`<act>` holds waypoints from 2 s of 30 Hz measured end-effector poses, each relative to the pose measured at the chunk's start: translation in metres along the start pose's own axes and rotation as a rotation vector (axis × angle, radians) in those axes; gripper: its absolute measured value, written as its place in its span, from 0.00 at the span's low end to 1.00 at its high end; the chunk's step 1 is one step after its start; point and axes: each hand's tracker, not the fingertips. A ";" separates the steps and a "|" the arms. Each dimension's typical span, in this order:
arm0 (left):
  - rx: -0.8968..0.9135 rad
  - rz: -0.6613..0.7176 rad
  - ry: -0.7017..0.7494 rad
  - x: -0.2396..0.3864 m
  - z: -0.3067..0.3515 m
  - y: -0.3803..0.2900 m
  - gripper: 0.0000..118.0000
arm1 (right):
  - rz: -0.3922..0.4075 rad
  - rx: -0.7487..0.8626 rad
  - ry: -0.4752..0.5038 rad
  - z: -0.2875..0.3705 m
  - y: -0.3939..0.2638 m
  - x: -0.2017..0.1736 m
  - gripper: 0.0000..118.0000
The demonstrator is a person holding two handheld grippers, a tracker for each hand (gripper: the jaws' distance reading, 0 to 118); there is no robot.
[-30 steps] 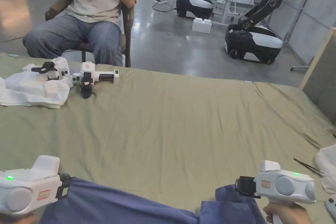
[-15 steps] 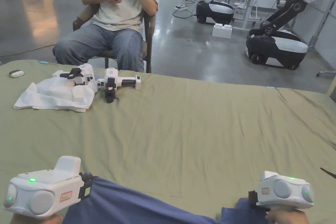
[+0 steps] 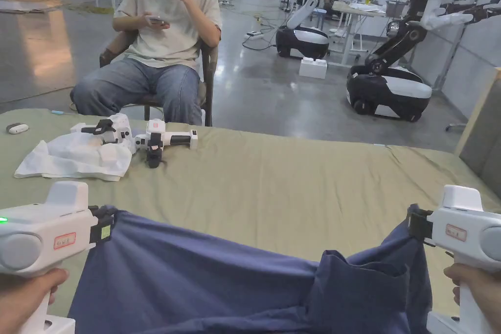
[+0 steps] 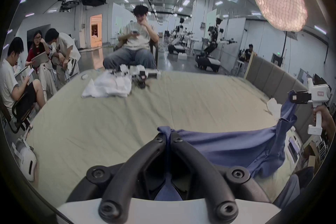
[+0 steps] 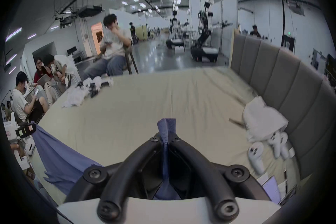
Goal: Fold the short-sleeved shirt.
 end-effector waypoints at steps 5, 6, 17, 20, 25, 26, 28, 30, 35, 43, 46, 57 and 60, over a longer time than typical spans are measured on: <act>0.104 -0.008 0.010 -0.010 0.025 0.066 0.00 | 0.038 0.121 -0.001 0.042 0.058 -0.009 0.00; 0.121 -0.009 0.009 -0.011 0.029 0.081 0.00 | 0.054 0.132 -0.005 0.047 0.070 -0.011 0.00; 0.204 0.015 0.019 -0.014 0.030 0.229 0.00 | 0.109 0.283 -0.062 0.059 0.210 -0.038 0.00; 0.220 0.009 0.040 -0.016 0.028 0.265 0.00 | 0.123 0.315 -0.086 0.056 0.248 -0.037 0.00; 0.275 -0.004 0.054 -0.015 0.033 0.316 0.00 | 0.119 0.380 -0.096 0.061 0.300 -0.040 0.00; 0.285 -0.008 0.058 -0.013 0.034 0.323 0.00 | 0.129 0.387 -0.104 0.062 0.307 -0.042 0.00; 0.299 -0.019 0.060 -0.009 0.034 0.334 0.00 | 0.134 0.407 -0.109 0.064 0.317 -0.043 0.00; 0.314 -0.041 0.067 -0.003 0.034 0.338 0.00 | 0.131 0.419 -0.110 0.066 0.320 -0.045 0.00; 0.305 -0.060 0.067 0.001 0.021 0.319 0.00 | 0.150 0.402 -0.105 0.054 0.295 -0.046 0.00; 0.226 -0.049 0.037 0.001 0.010 0.211 0.00 | 0.170 0.307 -0.089 0.050 0.183 -0.042 0.00; 0.219 -0.022 0.019 -0.001 0.023 0.171 0.00 | 0.155 0.291 -0.077 0.068 0.145 -0.035 0.00; 0.334 0.009 -0.038 -0.002 0.145 0.111 0.00 | 0.197 0.317 -0.076 0.202 0.069 -0.039 0.00; 0.354 -0.013 -0.035 0.005 0.177 0.102 0.00 | 0.189 0.336 -0.075 0.231 0.060 -0.039 0.00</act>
